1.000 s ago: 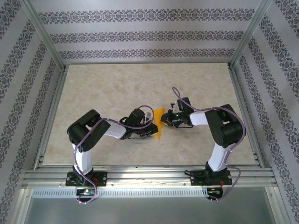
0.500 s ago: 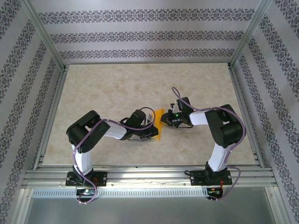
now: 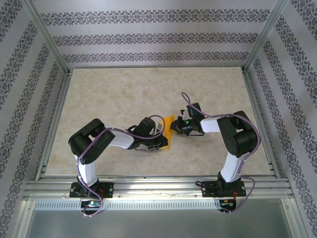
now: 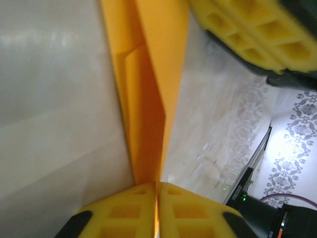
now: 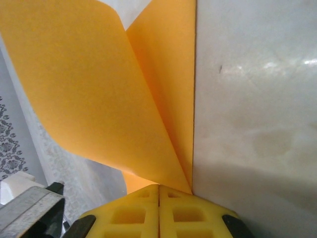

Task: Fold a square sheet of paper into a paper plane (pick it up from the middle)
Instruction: Fold the wing for the fifth time at the center of the table.

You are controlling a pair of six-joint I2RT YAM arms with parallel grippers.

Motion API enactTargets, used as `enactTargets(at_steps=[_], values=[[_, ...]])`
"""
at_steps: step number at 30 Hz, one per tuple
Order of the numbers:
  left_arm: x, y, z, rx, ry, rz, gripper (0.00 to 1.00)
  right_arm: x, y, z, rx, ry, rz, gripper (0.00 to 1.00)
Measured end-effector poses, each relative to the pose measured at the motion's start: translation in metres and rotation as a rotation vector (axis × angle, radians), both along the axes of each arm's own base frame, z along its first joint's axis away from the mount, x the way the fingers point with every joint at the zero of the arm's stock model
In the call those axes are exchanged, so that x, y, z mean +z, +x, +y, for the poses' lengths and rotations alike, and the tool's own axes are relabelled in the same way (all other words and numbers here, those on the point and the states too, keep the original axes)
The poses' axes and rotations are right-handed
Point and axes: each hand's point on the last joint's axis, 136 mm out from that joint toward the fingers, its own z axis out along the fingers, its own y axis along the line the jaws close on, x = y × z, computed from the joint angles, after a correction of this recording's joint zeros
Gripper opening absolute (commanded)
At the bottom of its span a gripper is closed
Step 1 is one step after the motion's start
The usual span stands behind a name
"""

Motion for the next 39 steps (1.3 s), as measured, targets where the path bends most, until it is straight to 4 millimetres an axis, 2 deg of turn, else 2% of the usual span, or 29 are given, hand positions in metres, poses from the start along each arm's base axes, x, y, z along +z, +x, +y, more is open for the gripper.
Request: enactTargets(at_steps=[3, 7, 9, 15, 18, 21, 26, 29, 33, 39], values=[[0.000, -0.001, 0.000, -0.001, 0.002, 0.003, 0.07, 0.000, 0.000, 0.000, 0.004, -0.003, -0.001, 0.08], [0.001, -0.002, 0.000, -0.008, -0.003, 0.004, 0.14, 0.000, 0.000, 0.003, 0.012, -0.011, -0.008, 0.08], [0.002, -0.004, -0.002, -0.019, -0.012, 0.010, 0.14, 0.000, 0.000, 0.004, 0.015, -0.015, -0.010, 0.08], [0.000, -0.007, 0.000, -0.027, -0.002, 0.025, 0.04, 0.000, -0.001, 0.004, 0.016, -0.021, -0.008, 0.07], [0.000, -0.008, 0.001, -0.030, 0.001, 0.025, 0.16, 0.000, -0.001, 0.005, 0.018, -0.022, -0.006, 0.07], [0.003, -0.012, 0.000, -0.040, 0.001, 0.025, 0.21, 0.000, -0.001, 0.005, 0.018, -0.022, -0.006, 0.07], [0.008, -0.021, 0.007, -0.041, 0.004, 0.020, 0.22, 0.000, -0.001, 0.005, 0.020, -0.023, -0.006, 0.07], [0.019, -0.023, 0.013, -0.025, 0.001, -0.008, 0.18, 0.000, -0.001, 0.005, 0.023, -0.025, -0.007, 0.07], [0.048, -0.016, 0.013, -0.002, -0.028, -0.080, 0.09, 0.000, -0.001, 0.004, 0.024, -0.029, -0.007, 0.07], [0.082, 0.009, -0.010, -0.002, -0.082, -0.149, 0.06, 0.000, -0.001, 0.004, 0.028, -0.032, -0.008, 0.07]])
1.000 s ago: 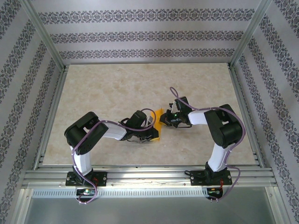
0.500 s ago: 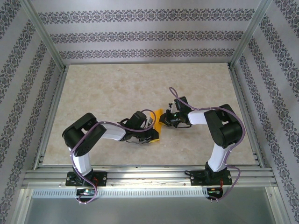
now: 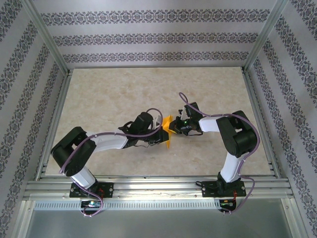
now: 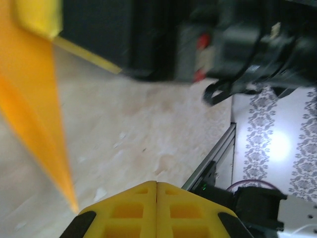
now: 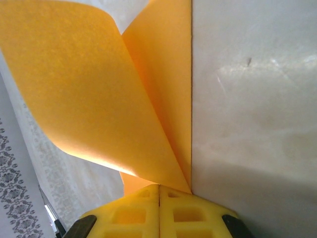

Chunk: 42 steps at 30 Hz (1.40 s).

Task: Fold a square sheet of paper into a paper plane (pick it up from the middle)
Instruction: Fold the wing for the fifth time at the center of the table.

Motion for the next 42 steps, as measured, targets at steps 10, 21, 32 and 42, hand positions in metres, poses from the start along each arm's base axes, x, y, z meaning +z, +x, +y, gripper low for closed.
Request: enactTargets(at_steps=[10, 21, 32, 42], values=[[-0.042, 0.017, -0.016, -0.005, 0.069, 0.061, 0.04, 0.000, -0.001, 0.001, 0.003, -0.002, -0.002, 0.07], [-0.067, 0.016, -0.012, -0.004, 0.113, 0.085, 0.05, 0.000, -0.001, 0.001, 0.003, -0.002, 0.000, 0.07], [-0.080, 0.010, -0.008, 0.014, 0.065, 0.082, 0.05, 0.000, -0.001, 0.002, 0.005, -0.002, 0.000, 0.07], [-0.079, 0.003, -0.006, 0.015, 0.035, 0.094, 0.08, -0.001, -0.002, 0.001, 0.006, -0.005, 0.008, 0.06]])
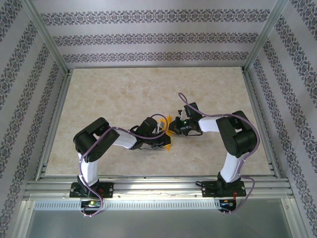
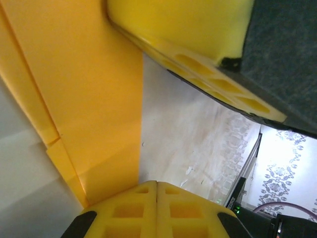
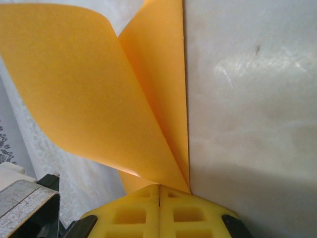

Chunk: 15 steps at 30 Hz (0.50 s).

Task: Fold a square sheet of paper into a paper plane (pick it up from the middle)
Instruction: Fold the wing for the fifth time at the center of the table.

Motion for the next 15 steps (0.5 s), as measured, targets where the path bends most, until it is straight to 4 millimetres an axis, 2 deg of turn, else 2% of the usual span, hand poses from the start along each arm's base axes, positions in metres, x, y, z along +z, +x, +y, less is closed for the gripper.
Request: enactTargets(at_steps=[6, 15], values=[[0.000, -0.017, 0.001, -0.050, 0.039, 0.015, 0.10, 0.000, -0.001, 0.001, 0.005, -0.004, 0.006, 0.05], [-0.002, -0.031, 0.001, -0.104, 0.074, 0.029, 0.05, 0.000, -0.003, 0.002, 0.012, -0.007, 0.016, 0.05]])
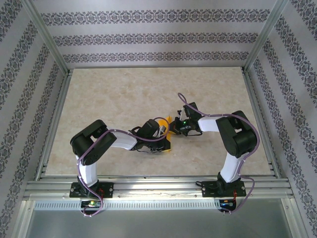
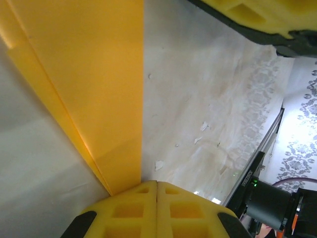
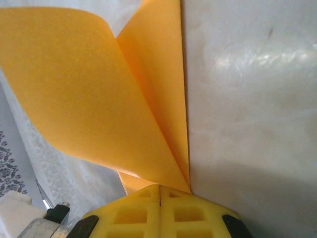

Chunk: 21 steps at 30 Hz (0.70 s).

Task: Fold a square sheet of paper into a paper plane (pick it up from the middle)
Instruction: Fold the wing for the fifth time at the center of the table.

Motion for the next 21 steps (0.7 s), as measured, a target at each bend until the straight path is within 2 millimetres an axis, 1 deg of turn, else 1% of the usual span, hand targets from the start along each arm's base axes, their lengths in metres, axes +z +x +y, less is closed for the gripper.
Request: enactTargets(at_steps=[6, 9, 11, 13, 16, 18, 19, 21], values=[[0.004, -0.011, 0.000, -0.045, 0.027, -0.015, 0.06, 0.000, -0.003, 0.002, 0.010, 0.001, 0.007, 0.05], [0.009, -0.023, 0.000, -0.080, 0.034, -0.002, 0.07, 0.000, -0.003, 0.002, 0.009, 0.000, 0.006, 0.05], [0.014, -0.029, 0.000, -0.100, 0.031, -0.005, 0.08, 0.000, -0.003, 0.002, 0.009, 0.000, 0.006, 0.05], [0.022, -0.029, 0.000, -0.101, 0.019, -0.022, 0.09, 0.000, -0.003, 0.002, 0.009, 0.000, 0.006, 0.05], [0.045, -0.021, 0.000, -0.076, -0.014, -0.080, 0.10, 0.000, -0.003, 0.002, 0.009, 0.001, 0.007, 0.05], [0.060, -0.010, 0.001, -0.047, -0.041, -0.124, 0.10, 0.000, -0.003, 0.002, 0.009, 0.001, 0.006, 0.05], [0.066, -0.003, 0.003, -0.028, -0.052, -0.144, 0.09, 0.000, -0.003, 0.002, 0.009, 0.001, 0.006, 0.05], [0.069, 0.011, 0.007, 0.011, -0.048, -0.164, 0.07, 0.000, -0.003, 0.002, 0.009, 0.001, 0.006, 0.05]])
